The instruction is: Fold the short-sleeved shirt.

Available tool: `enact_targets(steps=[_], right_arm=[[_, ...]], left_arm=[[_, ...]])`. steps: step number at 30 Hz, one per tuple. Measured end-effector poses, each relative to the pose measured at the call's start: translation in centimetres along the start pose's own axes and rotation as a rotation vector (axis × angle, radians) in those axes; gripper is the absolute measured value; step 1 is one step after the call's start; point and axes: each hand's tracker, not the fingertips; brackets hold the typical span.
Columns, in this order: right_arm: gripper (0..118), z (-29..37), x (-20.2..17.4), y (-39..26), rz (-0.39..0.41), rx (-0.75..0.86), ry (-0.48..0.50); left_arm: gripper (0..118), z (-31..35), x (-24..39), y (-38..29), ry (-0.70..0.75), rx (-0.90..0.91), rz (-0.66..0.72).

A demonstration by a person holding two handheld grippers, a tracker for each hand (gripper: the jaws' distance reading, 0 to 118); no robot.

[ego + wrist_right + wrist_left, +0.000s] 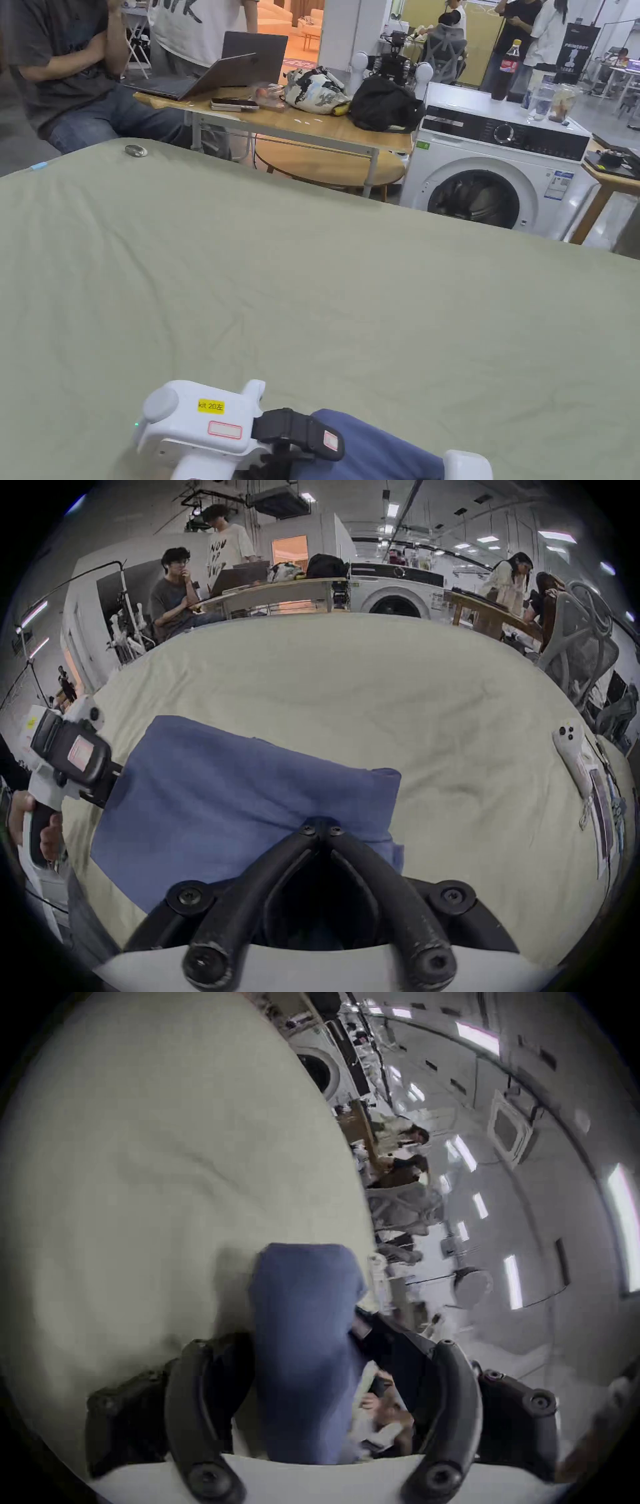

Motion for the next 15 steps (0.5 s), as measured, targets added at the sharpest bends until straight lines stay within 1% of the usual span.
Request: enact_targets(steps=[1,2,3,4,5,6,8,11,14,15], right_arm=[[0,0.0,0.1,0.0,-0.004,0.001,0.001],[0,0.1,0.0,0.0,-0.007,0.002,0.002],[0,0.1,0.1,-0.1,-0.010,0.003,0.002],[0,0.2,0.2,-0.1,-0.015,0.003,0.003],[0,0.2,0.3,-0.1,-0.021,0.004,0.004],[0,0.2,0.4,-0.1,-0.026,0.005,0.003],[0,0.2,0.3,-0.3,-0.027,0.010,0.010],[0,0.4,-0.3,-0.5,-0.001,0.024,-0.012],[0,0.7,-0.6,-0.2,0.039,0.030,-0.023],[0,1.2,-0.5,0.1,0.055,0.076,-0.014]], left_arm=[[83,-1.0,-0.1,0.0,-0.003,-0.033,0.010],[78,-1.8,0.0,-0.1,0.005,-0.053,-0.020],[69,-2.4,0.2,-0.1,0.026,-0.058,-0.073],[53,-2.5,0.6,-0.3,0.068,-0.063,-0.110],[25,-2.4,0.5,-0.4,0.127,-0.049,-0.123],[24,-2.1,0.0,-0.6,0.146,-0.028,-0.098],[19,-1.7,-0.9,-1.0,0.059,-0.010,0.012],[17,-1.8,-0.3,-1.2,0.116,0.007,-0.055],[18,-1.6,0.0,-1.2,0.126,0.005,-0.035],[18,-1.4,0.5,-1.3,0.131,0.010,-0.027]])
